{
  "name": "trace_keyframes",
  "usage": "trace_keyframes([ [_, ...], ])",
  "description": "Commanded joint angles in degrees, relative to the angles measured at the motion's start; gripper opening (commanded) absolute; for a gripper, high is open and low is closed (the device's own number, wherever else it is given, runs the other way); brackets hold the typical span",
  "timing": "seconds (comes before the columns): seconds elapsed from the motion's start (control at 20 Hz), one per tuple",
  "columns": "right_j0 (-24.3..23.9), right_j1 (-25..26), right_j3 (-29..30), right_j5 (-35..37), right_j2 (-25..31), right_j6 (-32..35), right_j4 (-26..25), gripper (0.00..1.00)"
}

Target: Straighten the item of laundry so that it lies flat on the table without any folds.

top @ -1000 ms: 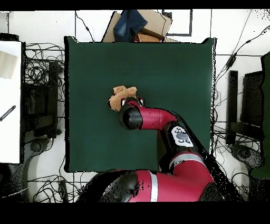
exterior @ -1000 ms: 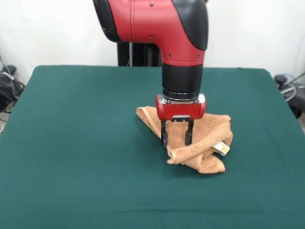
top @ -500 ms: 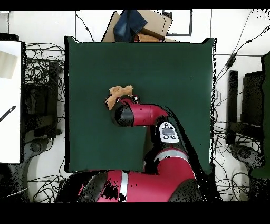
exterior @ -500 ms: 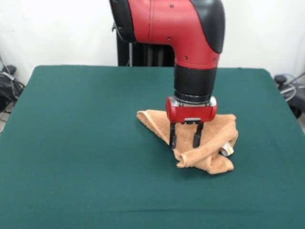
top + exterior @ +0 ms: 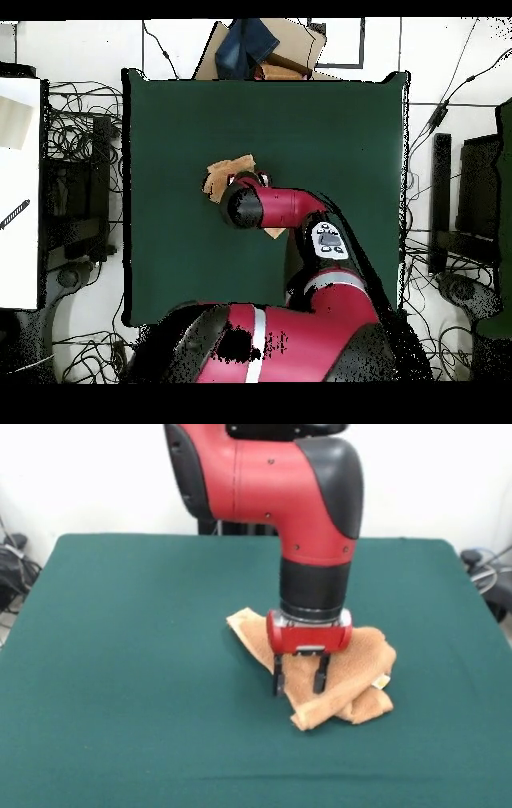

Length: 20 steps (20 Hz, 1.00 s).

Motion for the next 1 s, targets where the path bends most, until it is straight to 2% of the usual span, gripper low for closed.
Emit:
trace_keyframes([
  [0.05, -2.8, 14.7, -7.4, -2.9, 7.0, 3.0, -2.9, 1.0],
  [0.25, -6.3, 15.6, -7.1, -2.9, 10.9, 1.2, -4.7, 1.0],
  [0.4, -7.1, 16.6, -7.9, -3.1, 11.8, 0.9, -5.6, 1.0],
  [1.0, -6.5, 18.2, -10.1, -4.1, 11.8, 2.8, -8.3, 1.0],
])
